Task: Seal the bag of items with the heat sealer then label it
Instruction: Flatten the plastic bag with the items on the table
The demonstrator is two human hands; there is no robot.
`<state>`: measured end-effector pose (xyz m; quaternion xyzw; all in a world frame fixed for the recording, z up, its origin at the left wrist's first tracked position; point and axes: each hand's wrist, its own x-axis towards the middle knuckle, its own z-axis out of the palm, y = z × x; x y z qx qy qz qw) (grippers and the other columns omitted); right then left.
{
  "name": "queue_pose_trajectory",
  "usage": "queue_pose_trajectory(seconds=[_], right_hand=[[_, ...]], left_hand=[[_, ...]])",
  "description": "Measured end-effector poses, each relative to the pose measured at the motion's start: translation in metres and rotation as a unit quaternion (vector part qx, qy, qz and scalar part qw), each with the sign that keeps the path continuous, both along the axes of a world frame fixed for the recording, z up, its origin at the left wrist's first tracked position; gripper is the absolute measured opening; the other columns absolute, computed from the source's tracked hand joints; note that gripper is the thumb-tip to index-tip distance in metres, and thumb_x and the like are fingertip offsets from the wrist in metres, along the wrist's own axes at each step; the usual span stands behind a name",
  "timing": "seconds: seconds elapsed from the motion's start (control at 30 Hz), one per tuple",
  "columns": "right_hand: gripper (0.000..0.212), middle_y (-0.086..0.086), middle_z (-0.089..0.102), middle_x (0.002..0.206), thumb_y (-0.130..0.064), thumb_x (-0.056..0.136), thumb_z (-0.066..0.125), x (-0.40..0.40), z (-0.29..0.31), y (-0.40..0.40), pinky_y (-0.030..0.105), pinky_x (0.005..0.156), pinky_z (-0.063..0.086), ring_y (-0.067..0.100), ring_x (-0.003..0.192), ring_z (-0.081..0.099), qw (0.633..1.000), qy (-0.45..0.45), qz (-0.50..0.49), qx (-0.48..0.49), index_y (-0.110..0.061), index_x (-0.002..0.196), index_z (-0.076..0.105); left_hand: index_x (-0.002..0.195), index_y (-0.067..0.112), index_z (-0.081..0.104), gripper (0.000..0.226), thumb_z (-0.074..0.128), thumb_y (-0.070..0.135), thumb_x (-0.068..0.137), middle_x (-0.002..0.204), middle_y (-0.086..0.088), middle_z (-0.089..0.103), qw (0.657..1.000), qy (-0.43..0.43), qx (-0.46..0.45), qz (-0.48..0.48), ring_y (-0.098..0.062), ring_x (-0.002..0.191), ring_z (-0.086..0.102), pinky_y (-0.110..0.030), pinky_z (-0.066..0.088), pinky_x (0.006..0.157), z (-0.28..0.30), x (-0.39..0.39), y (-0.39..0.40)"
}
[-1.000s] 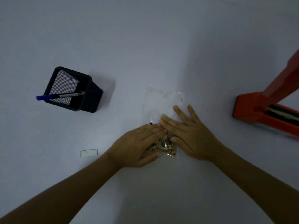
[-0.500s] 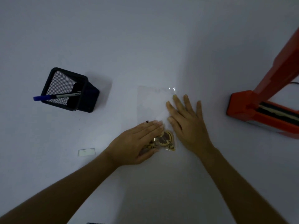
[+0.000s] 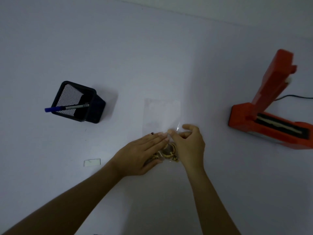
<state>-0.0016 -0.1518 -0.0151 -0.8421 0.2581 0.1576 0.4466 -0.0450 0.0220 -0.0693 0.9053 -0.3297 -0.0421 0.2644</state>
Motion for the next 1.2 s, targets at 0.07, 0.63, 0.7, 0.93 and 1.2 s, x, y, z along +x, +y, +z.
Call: queue_pose_trajectory(seconds=[0.07, 0.63, 0.7, 0.93, 1.2], right_hand=[[0.032, -0.007, 0.063, 0.074, -0.029, 0.077, 0.079, 0.003, 0.001, -0.003, 0.009, 0.057, 0.041, 0.0, 0.067, 0.058, 1.0, 0.016, 0.005, 0.021, -0.019, 0.104, 0.063], [0.019, 0.009, 0.077, 0.088, 0.002, 0.082, 0.071, 0.022, -0.009, -0.023, 0.026, 0.074, 0.058, 0.017, 0.082, 0.073, 0.944, 0.077, 0.005, 0.32, -0.006, 0.099, 0.073], [0.018, 0.009, 0.077, 0.089, 0.003, 0.082, 0.07, 0.024, -0.01, -0.025, 0.025, 0.072, 0.058, 0.017, 0.081, 0.073, 0.942, 0.068, 0.01, 0.33, -0.006, 0.098, 0.072], [0.016, 0.011, 0.076, 0.092, 0.003, 0.085, 0.066, 0.026, -0.008, -0.032, 0.025, 0.071, 0.058, 0.022, 0.088, 0.074, 0.922, 0.063, -0.014, 0.382, -0.008, 0.096, 0.071], [0.016, 0.01, 0.076, 0.099, -0.001, 0.084, 0.068, 0.025, -0.001, -0.036, 0.032, 0.076, 0.058, 0.026, 0.093, 0.073, 0.928, 0.056, -0.01, 0.368, -0.012, 0.096, 0.072]], left_hand=[[0.144, 0.006, 0.035, 0.058, 0.044, 0.041, 0.099, 0.151, -0.009, 0.035, 1.0, -0.003, -0.004, -0.002, -0.016, 0.143, 0.029, -0.032, 0.027, 0.118, 0.0, -0.001, 0.001], [0.142, 0.016, 0.036, 0.068, 0.045, 0.056, 0.089, 0.141, -0.005, 0.043, 0.89, 0.085, -0.176, 0.411, -0.015, 0.131, 0.038, -0.045, 0.037, 0.107, 0.02, 0.003, -0.005], [0.135, 0.018, 0.044, 0.067, 0.049, 0.062, 0.085, 0.115, 0.002, 0.057, 0.841, 0.138, -0.188, 0.489, -0.013, 0.107, 0.054, -0.044, 0.048, 0.093, 0.026, 0.014, -0.012], [0.093, 0.022, 0.066, 0.024, 0.071, 0.041, 0.08, 0.084, 0.008, 0.064, 0.835, 0.268, -0.174, 0.449, -0.004, 0.076, 0.058, -0.005, 0.043, 0.063, 0.045, 0.036, -0.022], [0.092, 0.011, 0.066, 0.006, 0.062, 0.016, 0.091, 0.079, -0.011, 0.072, 0.755, 0.35, -0.352, 0.429, -0.024, 0.075, 0.07, -0.036, 0.056, 0.071, 0.052, 0.028, -0.039]])
